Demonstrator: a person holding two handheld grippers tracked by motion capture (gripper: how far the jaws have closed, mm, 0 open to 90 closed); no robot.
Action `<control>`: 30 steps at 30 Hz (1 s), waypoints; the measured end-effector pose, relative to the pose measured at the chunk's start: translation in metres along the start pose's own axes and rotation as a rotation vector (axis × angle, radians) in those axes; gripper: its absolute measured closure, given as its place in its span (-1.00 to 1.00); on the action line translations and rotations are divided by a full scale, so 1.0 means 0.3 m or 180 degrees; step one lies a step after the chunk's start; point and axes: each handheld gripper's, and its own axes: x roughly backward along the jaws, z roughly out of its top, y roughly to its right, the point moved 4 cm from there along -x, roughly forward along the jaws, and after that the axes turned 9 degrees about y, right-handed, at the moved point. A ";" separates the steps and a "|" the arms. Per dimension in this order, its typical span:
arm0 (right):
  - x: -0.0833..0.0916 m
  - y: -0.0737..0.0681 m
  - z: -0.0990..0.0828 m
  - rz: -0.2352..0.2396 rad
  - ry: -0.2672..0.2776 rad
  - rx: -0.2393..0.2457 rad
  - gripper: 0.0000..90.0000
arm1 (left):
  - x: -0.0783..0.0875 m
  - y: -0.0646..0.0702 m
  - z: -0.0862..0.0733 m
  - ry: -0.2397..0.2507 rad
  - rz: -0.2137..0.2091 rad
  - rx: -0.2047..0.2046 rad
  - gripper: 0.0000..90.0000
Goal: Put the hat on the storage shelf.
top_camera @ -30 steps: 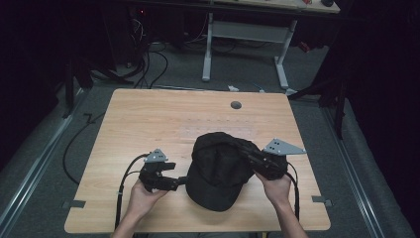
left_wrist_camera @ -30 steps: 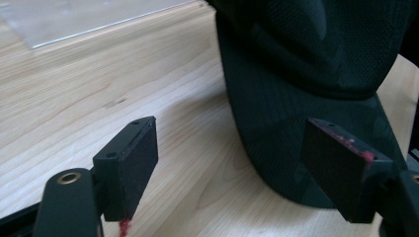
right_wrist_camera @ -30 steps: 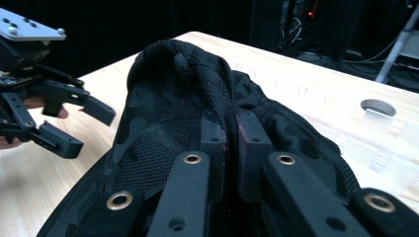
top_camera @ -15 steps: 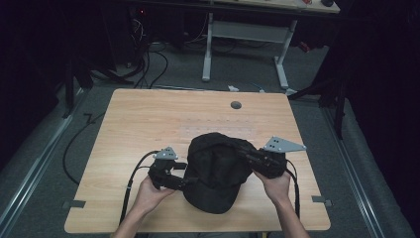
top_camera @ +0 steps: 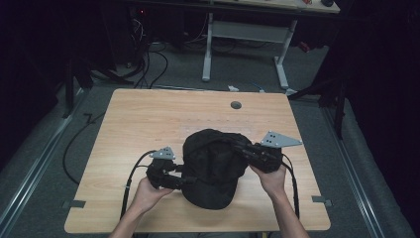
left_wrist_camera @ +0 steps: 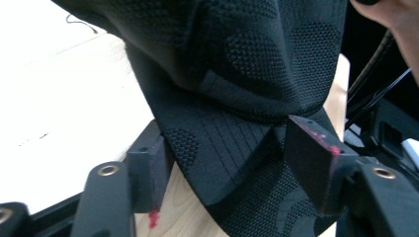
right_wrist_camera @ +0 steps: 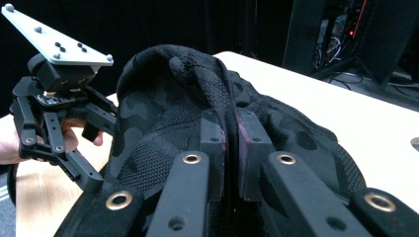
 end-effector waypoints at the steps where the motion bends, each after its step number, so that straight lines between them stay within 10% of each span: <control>1: -0.001 0.000 0.003 0.0002 0.0013 0.0005 0.86 | 0.004 -0.001 0.001 0.0012 -0.0015 -0.0001 -0.05; 30: 0.007 -0.003 0.045 -0.0069 0.0230 0.0100 0.69 | 0.076 0.061 0.050 0.0161 -0.0519 -0.0036 0.92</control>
